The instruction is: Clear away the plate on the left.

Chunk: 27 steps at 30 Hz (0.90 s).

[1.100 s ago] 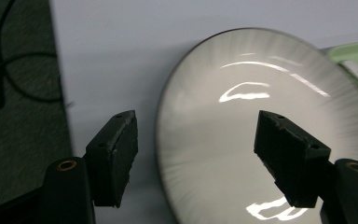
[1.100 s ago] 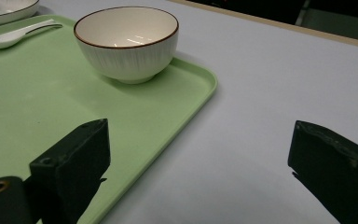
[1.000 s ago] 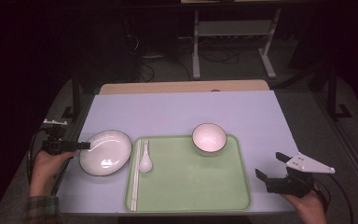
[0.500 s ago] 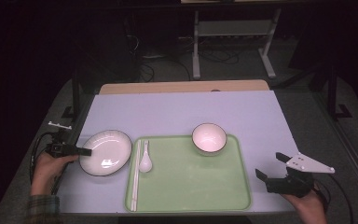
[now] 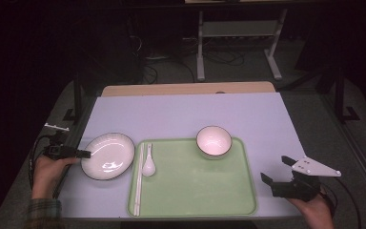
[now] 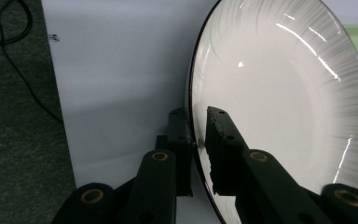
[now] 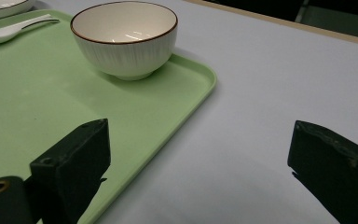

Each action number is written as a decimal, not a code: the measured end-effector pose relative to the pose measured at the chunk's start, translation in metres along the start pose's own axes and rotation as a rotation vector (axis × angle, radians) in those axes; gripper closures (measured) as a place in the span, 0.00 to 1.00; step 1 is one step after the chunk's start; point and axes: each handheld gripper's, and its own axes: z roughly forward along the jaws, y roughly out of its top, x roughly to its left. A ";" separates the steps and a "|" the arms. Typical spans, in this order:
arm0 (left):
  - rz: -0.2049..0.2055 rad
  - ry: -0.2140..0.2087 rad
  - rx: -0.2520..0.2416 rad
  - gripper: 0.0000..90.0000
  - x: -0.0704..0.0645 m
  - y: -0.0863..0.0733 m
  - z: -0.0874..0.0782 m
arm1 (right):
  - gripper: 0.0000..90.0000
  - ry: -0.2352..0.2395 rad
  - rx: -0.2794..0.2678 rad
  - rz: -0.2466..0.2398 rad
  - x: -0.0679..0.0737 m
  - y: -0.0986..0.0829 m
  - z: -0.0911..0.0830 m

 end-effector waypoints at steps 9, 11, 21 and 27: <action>0.043 -0.021 -0.061 0.96 -0.012 0.003 -0.014 | 0.05 -0.004 -0.003 0.003 0.000 0.000 -0.001; 0.063 -0.003 -0.061 0.97 -0.017 0.004 -0.016 | 0.05 -0.004 -0.005 0.002 0.000 0.000 -0.001; 0.107 0.021 -0.145 0.95 -0.028 0.005 -0.041 | 0.05 -0.007 -0.005 0.006 -0.001 0.000 -0.002; 0.160 -0.054 -0.174 0.95 -0.042 0.006 -0.047 | 0.05 -0.005 -0.005 0.009 -0.002 0.000 -0.001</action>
